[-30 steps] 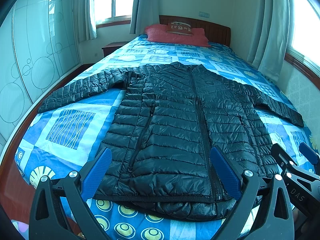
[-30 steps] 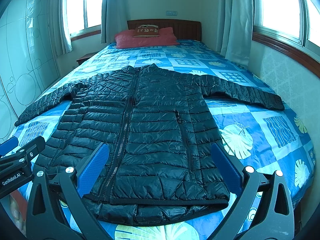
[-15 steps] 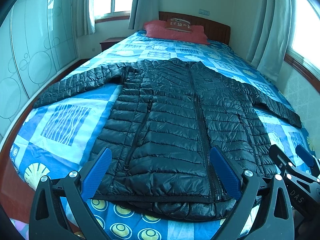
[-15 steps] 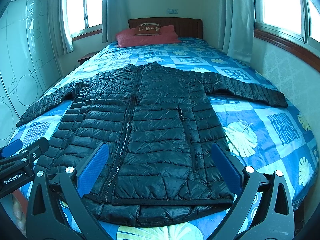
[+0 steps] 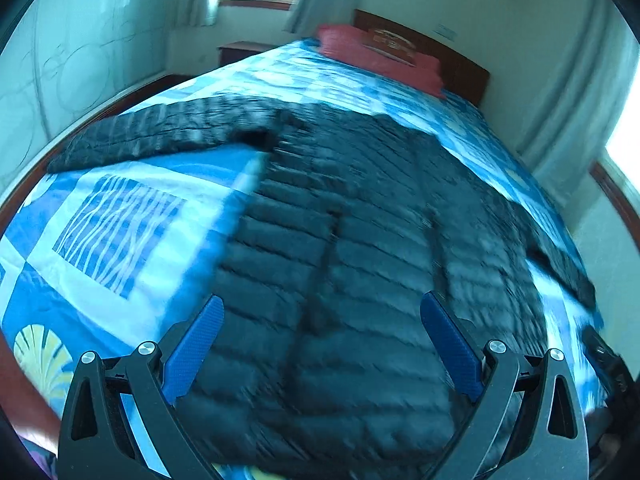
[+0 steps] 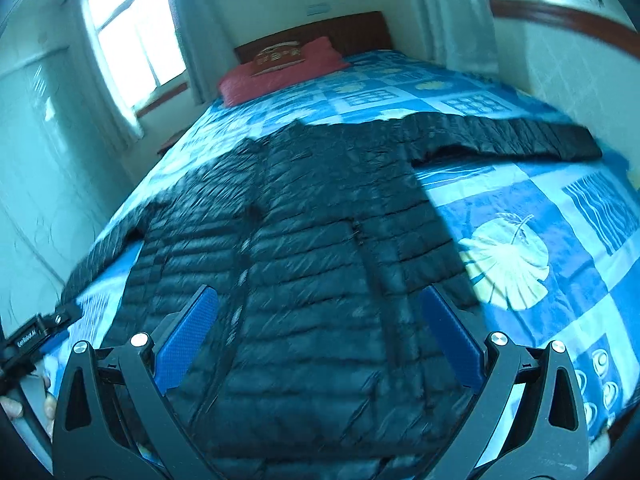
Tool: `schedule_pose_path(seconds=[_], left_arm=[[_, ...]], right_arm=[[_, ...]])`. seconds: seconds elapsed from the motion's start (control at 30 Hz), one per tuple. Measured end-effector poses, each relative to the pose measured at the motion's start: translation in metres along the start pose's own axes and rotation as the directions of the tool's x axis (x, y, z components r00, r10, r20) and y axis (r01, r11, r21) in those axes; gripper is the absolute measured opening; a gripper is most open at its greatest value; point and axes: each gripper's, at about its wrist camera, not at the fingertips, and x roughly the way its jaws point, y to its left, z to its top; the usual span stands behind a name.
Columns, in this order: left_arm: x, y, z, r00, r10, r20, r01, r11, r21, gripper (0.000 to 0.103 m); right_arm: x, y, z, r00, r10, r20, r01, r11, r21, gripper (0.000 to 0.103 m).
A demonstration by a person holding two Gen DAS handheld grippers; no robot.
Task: Fold large clothes
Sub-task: 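Reach the right tool to the jacket sleeve cuff and close on it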
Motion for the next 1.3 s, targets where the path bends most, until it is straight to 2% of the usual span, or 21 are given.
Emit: schedule_pose_path(seconds=[0.1,0.23,0.37,0.43,0.53,0.7,0.93,1.03,1.1,1.2,1.27,1.3], left_arm=[[0.021,0.038,0.018,0.998,0.058,0.015,-0.056,0.996,-0.075,0.098],[0.052,0.1,0.039,0.993,0.118,0.001,-0.116,0.974,-0.195,0.098],[0.071,0.149,0.048,0.981,0.195,0.009,-0.184,0.939,-0.289,0.098],[0.08,0.167,0.05,0.974,0.228,0.0,-0.216,0.923,-0.319,0.098],[0.093,0.189,0.047,0.969,0.248,-0.021,-0.236,0.891,-0.387,0.098],[0.099,0.193,0.045,0.954,0.298,0.032,-0.267,0.893,-0.362,0.098],[0.1,0.197,0.039,0.95,0.303,0.072,-0.255,0.889,-0.379,0.098],[0.102,0.193,0.039,0.943,0.324,0.075,-0.277,0.889,-0.364,0.098],[0.103,0.192,0.039,0.94,0.334,0.071,-0.289,0.888,-0.357,0.098],[0.107,0.192,0.04,0.938,0.341,0.069,-0.297,0.888,-0.352,0.098],[0.108,0.192,0.04,0.937,0.344,0.069,-0.3,0.887,-0.35,0.098],[0.108,0.191,0.04,0.936,0.346,0.068,-0.302,0.887,-0.349,0.098]], right_arm=[[0.013,-0.044,0.023,0.999,-0.019,0.03,0.017,0.996,0.083,0.078],[0.027,-0.112,0.045,0.997,-0.026,0.071,0.007,0.967,0.254,0.077],[0.038,-0.186,0.062,0.988,-0.085,0.129,0.027,0.917,0.397,0.076],[0.046,-0.223,0.068,0.984,-0.115,0.139,0.036,0.88,0.474,0.063],[0.061,-0.285,0.078,0.978,-0.15,0.144,0.04,0.815,0.578,0.057],[0.077,-0.36,0.092,0.962,-0.202,0.185,0.025,0.737,0.675,0.057],[0.103,-0.429,0.113,0.947,-0.254,0.199,0.021,0.665,0.747,0.058],[0.112,-0.452,0.117,0.943,-0.268,0.198,0.015,0.628,0.778,0.058],[0.115,-0.463,0.124,0.934,-0.283,0.217,0.008,0.624,0.781,0.058],[0.122,-0.472,0.136,0.925,-0.306,0.224,0.028,0.643,0.765,0.062],[0.125,-0.474,0.142,0.92,-0.327,0.218,0.052,0.652,0.756,0.062],[0.128,-0.472,0.145,0.917,-0.341,0.208,0.078,0.663,0.744,0.058]])
